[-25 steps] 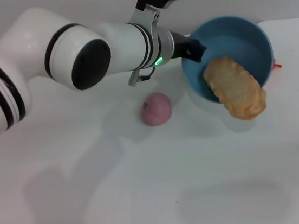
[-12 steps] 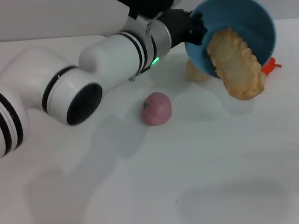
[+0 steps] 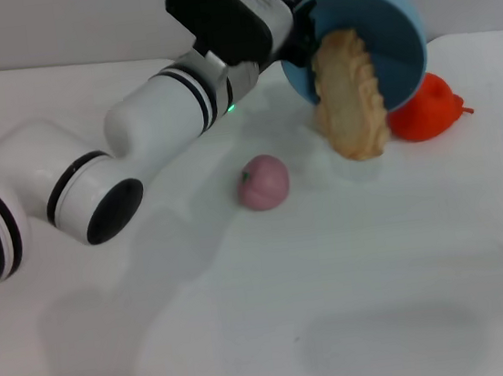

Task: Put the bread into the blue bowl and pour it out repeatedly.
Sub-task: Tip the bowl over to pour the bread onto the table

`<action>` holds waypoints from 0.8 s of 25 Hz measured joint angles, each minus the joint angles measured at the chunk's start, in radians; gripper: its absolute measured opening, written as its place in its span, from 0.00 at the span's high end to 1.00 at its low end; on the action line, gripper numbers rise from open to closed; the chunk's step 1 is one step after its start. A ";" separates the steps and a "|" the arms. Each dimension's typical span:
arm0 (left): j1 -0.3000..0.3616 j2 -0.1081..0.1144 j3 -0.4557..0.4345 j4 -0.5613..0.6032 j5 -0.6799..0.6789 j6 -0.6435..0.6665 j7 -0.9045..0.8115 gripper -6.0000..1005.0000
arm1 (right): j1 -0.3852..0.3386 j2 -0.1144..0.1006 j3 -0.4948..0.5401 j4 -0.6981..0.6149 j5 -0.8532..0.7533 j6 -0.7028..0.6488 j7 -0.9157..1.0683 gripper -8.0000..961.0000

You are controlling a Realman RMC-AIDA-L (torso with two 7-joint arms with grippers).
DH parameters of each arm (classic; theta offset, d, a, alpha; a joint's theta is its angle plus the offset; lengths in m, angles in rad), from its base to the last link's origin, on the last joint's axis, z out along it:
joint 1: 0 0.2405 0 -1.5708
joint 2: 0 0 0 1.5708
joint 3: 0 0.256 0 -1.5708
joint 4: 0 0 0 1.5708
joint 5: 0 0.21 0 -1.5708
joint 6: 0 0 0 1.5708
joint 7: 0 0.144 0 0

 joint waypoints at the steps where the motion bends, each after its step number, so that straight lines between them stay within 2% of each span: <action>1: 0.003 0.000 0.005 0.000 0.000 0.006 0.024 0.99 | 0.000 0.000 -0.001 0.001 0.000 0.001 0.000 0.55; 9: 0.026 0.000 0.053 0.006 0.000 0.060 0.255 0.99 | 0.011 0.000 -0.008 0.028 -0.006 0.002 0.000 0.55; 13: 0.053 0.000 0.090 0.010 -0.004 0.164 0.323 0.99 | 0.018 0.001 -0.009 0.045 -0.006 -0.004 0.000 0.55; 15: 0.074 0.000 0.115 0.016 -0.029 0.238 0.369 0.99 | 0.019 0.002 -0.011 0.052 -0.006 -0.017 0.000 0.55; 20: 0.095 0.000 0.177 0.023 -0.137 0.316 0.489 0.99 | 0.017 0.002 -0.011 0.058 -0.023 -0.045 0.000 0.55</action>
